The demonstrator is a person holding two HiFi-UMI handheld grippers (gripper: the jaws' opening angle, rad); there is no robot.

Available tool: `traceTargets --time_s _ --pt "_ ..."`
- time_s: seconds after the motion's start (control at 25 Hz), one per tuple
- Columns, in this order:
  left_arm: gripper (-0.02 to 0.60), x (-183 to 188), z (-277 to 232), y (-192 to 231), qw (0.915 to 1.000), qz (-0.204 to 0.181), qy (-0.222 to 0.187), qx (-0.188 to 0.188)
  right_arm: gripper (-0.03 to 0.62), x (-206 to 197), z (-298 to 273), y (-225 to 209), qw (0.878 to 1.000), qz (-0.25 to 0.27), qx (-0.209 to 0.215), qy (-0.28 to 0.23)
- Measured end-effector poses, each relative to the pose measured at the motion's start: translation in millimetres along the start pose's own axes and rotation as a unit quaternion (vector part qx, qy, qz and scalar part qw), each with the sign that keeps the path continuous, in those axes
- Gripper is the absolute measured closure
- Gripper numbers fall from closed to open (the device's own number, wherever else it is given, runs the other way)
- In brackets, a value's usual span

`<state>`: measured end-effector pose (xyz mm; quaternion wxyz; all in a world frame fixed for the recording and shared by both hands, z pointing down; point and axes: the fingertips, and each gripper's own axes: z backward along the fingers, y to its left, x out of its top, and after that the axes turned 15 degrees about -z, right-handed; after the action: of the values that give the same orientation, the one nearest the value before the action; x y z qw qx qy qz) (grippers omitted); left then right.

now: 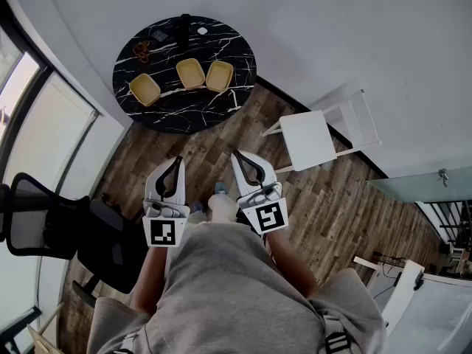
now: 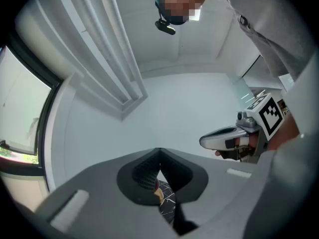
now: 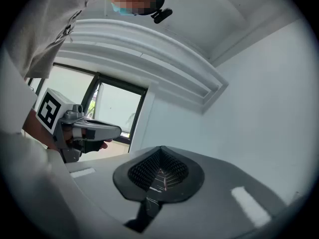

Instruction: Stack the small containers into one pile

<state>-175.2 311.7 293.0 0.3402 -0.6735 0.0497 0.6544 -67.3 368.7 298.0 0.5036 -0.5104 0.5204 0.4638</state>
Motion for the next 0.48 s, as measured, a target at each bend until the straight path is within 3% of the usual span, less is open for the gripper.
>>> traceTargets --time_s 0.12,0.48 --pt "0.586 -4.6 -4.2 8.7 0.9999 -0.013 -0.001 0.0 0.582 1.9 -7.3 -11.6 1.0 -0.009 -0.02 -0.008" --pt "0.585 -23.8 -47.6 14.4 0.9996 0.0 0.021 -0.017 0.574 -4.0 -41.0 -61.2 0.999 -0.032 -0.001 0.009"
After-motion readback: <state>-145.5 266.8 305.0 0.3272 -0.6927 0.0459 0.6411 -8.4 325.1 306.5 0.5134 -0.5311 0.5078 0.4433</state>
